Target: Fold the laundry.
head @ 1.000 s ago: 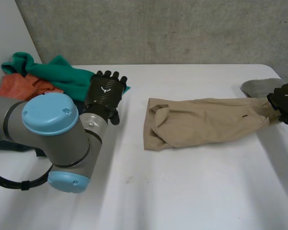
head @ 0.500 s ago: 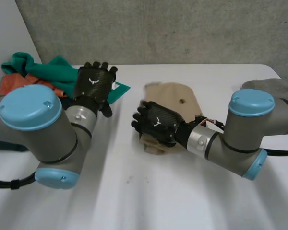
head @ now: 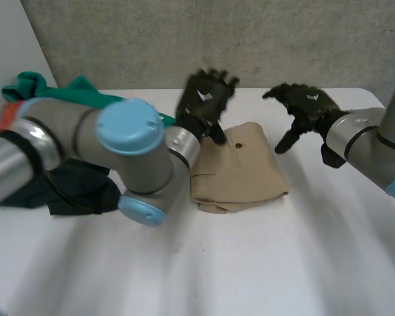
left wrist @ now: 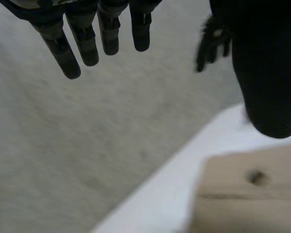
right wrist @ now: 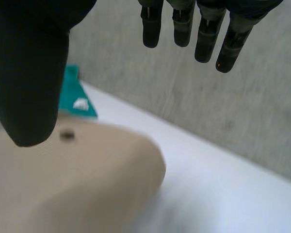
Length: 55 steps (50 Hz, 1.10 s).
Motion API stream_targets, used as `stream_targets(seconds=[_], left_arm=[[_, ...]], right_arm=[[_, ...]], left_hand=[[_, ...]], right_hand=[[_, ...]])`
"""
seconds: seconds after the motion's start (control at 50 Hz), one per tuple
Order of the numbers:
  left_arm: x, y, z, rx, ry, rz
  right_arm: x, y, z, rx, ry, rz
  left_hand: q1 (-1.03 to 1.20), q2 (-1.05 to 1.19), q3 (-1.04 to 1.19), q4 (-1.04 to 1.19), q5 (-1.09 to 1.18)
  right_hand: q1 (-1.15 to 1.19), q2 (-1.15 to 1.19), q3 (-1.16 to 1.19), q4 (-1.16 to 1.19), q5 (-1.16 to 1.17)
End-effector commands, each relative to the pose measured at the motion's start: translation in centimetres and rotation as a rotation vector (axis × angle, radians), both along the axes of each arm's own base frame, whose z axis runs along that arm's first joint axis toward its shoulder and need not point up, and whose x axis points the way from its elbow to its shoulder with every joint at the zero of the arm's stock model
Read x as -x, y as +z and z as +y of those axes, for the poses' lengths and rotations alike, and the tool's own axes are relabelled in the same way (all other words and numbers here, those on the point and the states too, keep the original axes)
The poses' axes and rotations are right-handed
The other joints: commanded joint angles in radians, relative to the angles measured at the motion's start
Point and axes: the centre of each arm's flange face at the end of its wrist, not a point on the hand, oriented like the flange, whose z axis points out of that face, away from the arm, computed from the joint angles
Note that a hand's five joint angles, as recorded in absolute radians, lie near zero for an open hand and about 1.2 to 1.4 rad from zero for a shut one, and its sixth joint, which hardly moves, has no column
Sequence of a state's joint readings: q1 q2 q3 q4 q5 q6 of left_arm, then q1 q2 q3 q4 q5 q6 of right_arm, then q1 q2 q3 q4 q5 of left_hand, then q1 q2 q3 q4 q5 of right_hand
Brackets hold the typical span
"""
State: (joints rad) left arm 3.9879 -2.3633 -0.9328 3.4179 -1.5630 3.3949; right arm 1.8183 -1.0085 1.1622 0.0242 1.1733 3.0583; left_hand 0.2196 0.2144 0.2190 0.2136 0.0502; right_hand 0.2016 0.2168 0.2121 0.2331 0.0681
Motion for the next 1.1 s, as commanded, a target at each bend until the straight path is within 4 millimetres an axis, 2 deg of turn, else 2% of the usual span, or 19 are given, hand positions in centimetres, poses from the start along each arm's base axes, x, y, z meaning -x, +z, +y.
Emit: stream_targets(seconds=[0.02,0.14,0.32,0.36,0.44,0.46,0.52,0.54,0.56,0.6,0.62,0.64,0.68,0.72,0.78,0.86,0.98,1.1], left_arm=[[0.8,-6.7,-0.2,-0.181,-0.006,-0.155],[-0.3,-9.1,-0.7,-0.258,0.071,-0.229],[-1.4,-10.4,-1.0,-0.315,0.105,-0.29],[-1.4,-10.6,-0.9,-0.32,0.101,-0.297],[-1.2,-10.6,-0.5,-0.324,0.07,-0.3],[-1.1,-10.5,-0.4,-0.323,0.061,-0.298],[-0.8,-8.2,-0.1,-0.291,0.028,-0.263],[-0.8,-7.3,-0.1,-0.279,0.023,-0.251],[-1.0,-5.5,0.1,-0.255,0.02,-0.232],[-1.3,-3.7,0.2,-0.229,0.022,-0.203],[-1.4,-2.7,0.3,-0.214,0.023,-0.186],[-1.7,-0.8,0.4,-0.18,0.025,-0.154],[-2.3,0.9,0.4,-0.147,0.033,-0.124],[-3.4,2.7,0.7,-0.116,0.043,-0.094],[-4.5,5.3,1.8,-0.073,0.008,-0.062],[-5.6,7.1,4.0,-0.059,-0.099,-0.058],[-7.0,7.0,6.8,-0.082,-0.256,-0.085],[-8.2,5.9,8.4,-0.13,-0.335,-0.109]], right_arm=[[-0.9,-5.1,-1.9,-0.162,0.034,0.086],[-1.1,-7.8,-2.6,-0.181,0.054,0.172],[-1.6,-10.9,-2.3,-0.163,0.068,0.335],[-1.6,-11.0,-2.3,-0.144,0.056,0.368],[-1.8,-9.9,-2.3,-0.095,0.051,0.395],[-1.8,-8.8,-2.3,-0.071,0.044,0.385],[-1.8,-6.5,-2.4,-0.01,0.029,0.357],[-1.8,-5.1,-2.4,0.03,0.014,0.328],[-1.8,-4.5,-2.4,0.05,0.006,0.312],[-1.6,-2.7,-1.9,0.114,-0.012,0.27],[-1.4,-2.0,-1.6,0.137,-0.018,0.26],[-1.3,-1.4,-1.3,0.159,-0.024,0.251],[-0.9,-0.5,-0.1,0.202,-0.027,0.244],[-0.7,-0.5,0.7,0.209,-0.025,0.241],[-0.4,-1.7,2.5,0.186,-0.013,0.25],[-0.3,-3.9,4.5,0.132,0.011,0.266],[-1.6,-7.2,7.4,0.122,0.112,0.265],[-2.5,-10.7,7.3,0.161,0.152,0.289]], left_hand=[[0.014,0.02,0.015,0.02,0.009],[0.017,0.023,0.018,0.023,0.012],[0.047,0.052,0.047,0.053,0.042],[0.047,0.052,0.047,0.053,0.042],[0.029,0.034,0.03,0.035,0.024],[0.023,0.028,0.024,0.029,0.018],[0.006,0.011,0.006,0.012,0.001],[-0.006,-0.001,-0.005,0.0,-0.011],[-0.012,-0.007,-0.011,-0.006,-0.017],[-0.012,-0.007,-0.011,-0.006,-0.017],[-0.012,-0.007,-0.011,-0.006,-0.017],[-0.015,-0.01,-0.014,-0.009,-0.02],[-0.018,-0.013,-0.017,-0.012,-0.023],[-0.018,-0.013,-0.017,-0.012,-0.023],[-0.015,-0.01,-0.014,-0.009,-0.02],[-0.012,-0.007,-0.011,-0.006,-0.017],[-0.009,-0.004,-0.008,-0.003,-0.014],[-0.012,-0.007,-0.011,-0.006,-0.017]], right_hand=[[-0.027,-0.042,-0.038,-0.059,-0.068],[-0.027,-0.042,-0.038,-0.059,-0.068],[-0.027,-0.042,-0.038,-0.059,-0.068],[-0.027,-0.042,-0.038,-0.059,-0.068],[-0.027,-0.042,-0.038,-0.059,-0.068],[-0.027,-0.042,-0.038,-0.059,-0.068],[-0.027,-0.042,-0.038,-0.059,-0.068],[-0.027,-0.042,-0.038,-0.059,-0.068],[-0.027,-0.042,-0.038,-0.059,-0.068],[-0.027,-0.042,-0.038,-0.059,-0.068],[-0.027,-0.042,-0.038,-0.059,-0.068],[-0.027,-0.042,-0.038,-0.059,-0.068],[-0.027,-0.042,-0.038,-0.059,-0.068],[-0.027,-0.042,-0.038,-0.059,-0.068],[-0.027,-0.042,-0.038,-0.059,-0.068],[-0.027,-0.042,-0.038,-0.059,-0.068],[-0.027,-0.042,-0.038,-0.059,-0.068],[-0.027,-0.042,-0.038,-0.059,-0.068]])
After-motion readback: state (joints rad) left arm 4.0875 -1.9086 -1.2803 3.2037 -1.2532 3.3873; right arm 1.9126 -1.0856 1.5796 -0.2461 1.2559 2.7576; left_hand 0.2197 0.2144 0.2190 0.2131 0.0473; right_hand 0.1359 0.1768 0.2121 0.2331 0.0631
